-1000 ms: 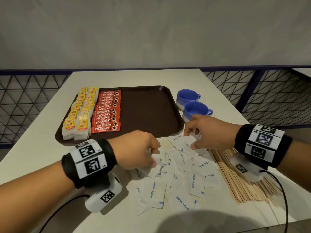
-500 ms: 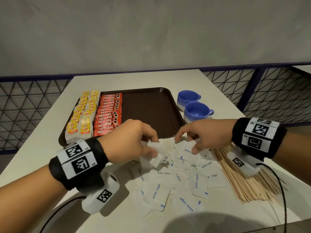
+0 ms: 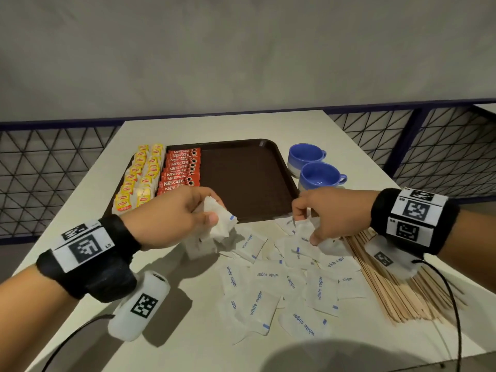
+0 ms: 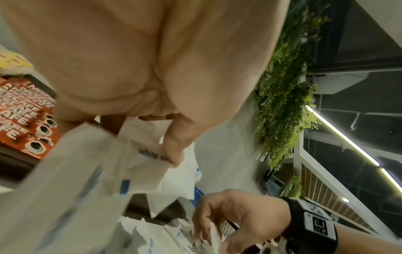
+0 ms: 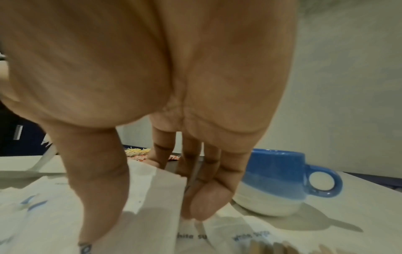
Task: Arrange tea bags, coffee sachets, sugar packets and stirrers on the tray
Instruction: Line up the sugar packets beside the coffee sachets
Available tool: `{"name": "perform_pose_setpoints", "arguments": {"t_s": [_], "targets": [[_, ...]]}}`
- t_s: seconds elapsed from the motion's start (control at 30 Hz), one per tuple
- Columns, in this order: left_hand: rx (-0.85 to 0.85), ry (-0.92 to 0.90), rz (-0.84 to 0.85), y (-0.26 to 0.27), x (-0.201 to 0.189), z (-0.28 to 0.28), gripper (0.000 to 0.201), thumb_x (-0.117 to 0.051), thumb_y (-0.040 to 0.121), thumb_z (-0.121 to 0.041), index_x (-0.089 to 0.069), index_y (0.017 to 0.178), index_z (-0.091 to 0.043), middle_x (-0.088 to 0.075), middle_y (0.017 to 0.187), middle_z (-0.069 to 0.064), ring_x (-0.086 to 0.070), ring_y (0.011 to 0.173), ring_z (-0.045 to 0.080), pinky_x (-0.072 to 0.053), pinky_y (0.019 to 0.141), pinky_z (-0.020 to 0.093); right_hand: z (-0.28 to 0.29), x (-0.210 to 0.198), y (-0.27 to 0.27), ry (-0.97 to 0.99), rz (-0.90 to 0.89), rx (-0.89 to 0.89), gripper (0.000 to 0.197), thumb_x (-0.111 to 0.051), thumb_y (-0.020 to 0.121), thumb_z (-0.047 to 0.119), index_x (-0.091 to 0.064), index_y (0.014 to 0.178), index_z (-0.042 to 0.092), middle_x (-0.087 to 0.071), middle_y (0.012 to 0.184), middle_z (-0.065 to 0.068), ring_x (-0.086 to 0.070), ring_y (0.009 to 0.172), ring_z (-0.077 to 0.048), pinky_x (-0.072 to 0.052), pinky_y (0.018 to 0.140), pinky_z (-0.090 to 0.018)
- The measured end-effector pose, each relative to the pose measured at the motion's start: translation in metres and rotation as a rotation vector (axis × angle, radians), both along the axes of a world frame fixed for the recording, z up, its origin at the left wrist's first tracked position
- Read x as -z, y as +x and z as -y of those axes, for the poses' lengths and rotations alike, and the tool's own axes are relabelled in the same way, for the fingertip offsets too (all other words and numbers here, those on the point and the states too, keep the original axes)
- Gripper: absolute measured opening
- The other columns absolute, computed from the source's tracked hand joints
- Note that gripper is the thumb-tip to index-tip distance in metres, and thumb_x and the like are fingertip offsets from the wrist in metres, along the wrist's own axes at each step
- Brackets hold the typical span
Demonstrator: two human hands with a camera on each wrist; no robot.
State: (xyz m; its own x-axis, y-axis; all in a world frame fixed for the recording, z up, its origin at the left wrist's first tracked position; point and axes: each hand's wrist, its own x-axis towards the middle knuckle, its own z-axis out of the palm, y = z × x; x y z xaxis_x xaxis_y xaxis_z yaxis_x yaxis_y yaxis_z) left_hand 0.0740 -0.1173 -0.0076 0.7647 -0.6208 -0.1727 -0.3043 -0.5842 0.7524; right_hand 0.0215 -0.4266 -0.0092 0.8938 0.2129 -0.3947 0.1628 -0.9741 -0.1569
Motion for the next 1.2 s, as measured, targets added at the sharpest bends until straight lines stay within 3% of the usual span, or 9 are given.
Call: {"name": "perform_pose_setpoints", "arguments": {"t_s": [0.27,0.43,0.6,0.67,0.73,0.83,0.93,1.13,1.2], "targets": [[0.032,0.043,0.029,-0.001,0.001,0.030,0.021,-0.071,0.097,-0.016,-0.069,0.111,-0.031,-0.078,0.094,-0.011,-0.074,0.085,0.006,-0.058,0.074,0.027,0.015,-0.022,-0.006,0.172,-0.047,0.029,0.025,-0.080,0.089,0.031,-0.057,0.091,0.041,-0.060,0.082,0.013,-0.056,0.074,-0.006,-0.049,0.073,-0.023],[0.105,-0.046,-0.004,0.000,-0.011,0.033,0.009,-0.068,0.100,-0.020,-0.071,0.103,-0.027,-0.079,0.095,-0.004,-0.076,0.086,0.017,-0.060,0.081,0.037,0.000,-0.020,-0.007,0.235,-0.169,0.022,0.038,-0.081,0.090,0.030,-0.064,0.123,0.039,-0.071,0.084,0.016,-0.068,0.079,-0.002,-0.053,0.075,-0.020],[0.325,0.319,0.086,0.000,-0.005,0.046,0.010,-0.066,0.099,-0.034,-0.071,0.104,-0.027,-0.071,0.106,-0.003,-0.067,0.095,0.022,-0.055,0.091,0.048,-0.024,-0.004,-0.009,-0.013,-0.116,-0.050,0.054,-0.074,0.094,0.036,-0.057,0.144,0.027,-0.051,0.087,0.016,-0.051,0.077,-0.003,-0.040,0.068,-0.013],[0.412,0.467,0.192,-0.001,0.005,0.056,0.023,-0.060,0.102,-0.034,-0.070,0.120,-0.023,-0.056,0.135,-0.013,-0.049,0.119,0.007,-0.036,0.106,0.015,-0.027,0.000,-0.011,-0.036,-0.077,-0.042,0.052,-0.075,0.092,0.036,-0.059,0.140,0.026,-0.057,0.092,0.014,-0.053,0.079,-0.005,-0.046,0.073,-0.016],[0.490,0.591,0.283,-0.005,0.011,0.066,0.026,-0.056,0.104,-0.031,-0.072,0.117,-0.015,-0.048,0.147,-0.015,-0.034,0.128,0.002,-0.013,0.092,-0.007,-0.029,0.004,-0.014,-0.047,-0.050,-0.027,0.047,-0.078,0.088,0.035,-0.060,0.131,0.026,-0.059,0.106,0.008,-0.057,0.088,-0.010,-0.053,0.080,-0.024],[0.491,0.684,0.359,0.003,0.024,0.072,0.020,-0.054,0.092,-0.036,-0.071,0.093,-0.024,-0.066,0.130,-0.007,-0.043,0.123,0.017,-0.035,0.102,0.016,-0.029,0.007,-0.015,-0.024,-0.038,-0.017,0.044,-0.082,0.082,0.032,-0.058,0.117,0.025,-0.052,0.114,0.005,-0.058,0.100,-0.017,-0.057,0.090,-0.036],[0.496,0.718,0.376,0.008,0.022,0.069,0.019,-0.045,0.078,-0.044,-0.053,0.066,-0.032,-0.069,0.101,-0.006,-0.046,0.108,0.014,-0.049,0.094,0.048,-0.027,0.005,-0.017,0.028,-0.046,0.004,0.043,-0.084,0.081,0.029,-0.056,0.112,0.024,-0.058,0.110,0.003,-0.059,0.096,-0.018,-0.057,0.084,-0.034],[0.441,0.609,0.344,-0.004,0.013,0.068,0.042,-0.070,0.090,-0.037,-0.042,0.059,-0.036,-0.046,0.085,-0.019,-0.056,0.106,0.019,-0.050,0.082,0.036,-0.026,0.006,-0.022,0.117,-0.068,0.014,0.048,-0.081,0.086,0.026,-0.051,0.123,0.034,-0.059,0.108,0.012,-0.058,0.094,-0.009,-0.053,0.081,-0.023],[0.402,0.531,0.323,-0.003,0.014,0.063,0.024,-0.073,0.091,-0.035,-0.059,0.071,-0.037,-0.054,0.097,-0.018,-0.058,0.107,0.017,-0.051,0.083,0.035,-0.023,0.004,-0.024,0.113,-0.039,-0.017,0.042,-0.079,0.089,0.027,-0.058,0.125,0.033,-0.063,0.112,0.010,-0.061,0.099,-0.011,-0.057,0.089,-0.029]]}}
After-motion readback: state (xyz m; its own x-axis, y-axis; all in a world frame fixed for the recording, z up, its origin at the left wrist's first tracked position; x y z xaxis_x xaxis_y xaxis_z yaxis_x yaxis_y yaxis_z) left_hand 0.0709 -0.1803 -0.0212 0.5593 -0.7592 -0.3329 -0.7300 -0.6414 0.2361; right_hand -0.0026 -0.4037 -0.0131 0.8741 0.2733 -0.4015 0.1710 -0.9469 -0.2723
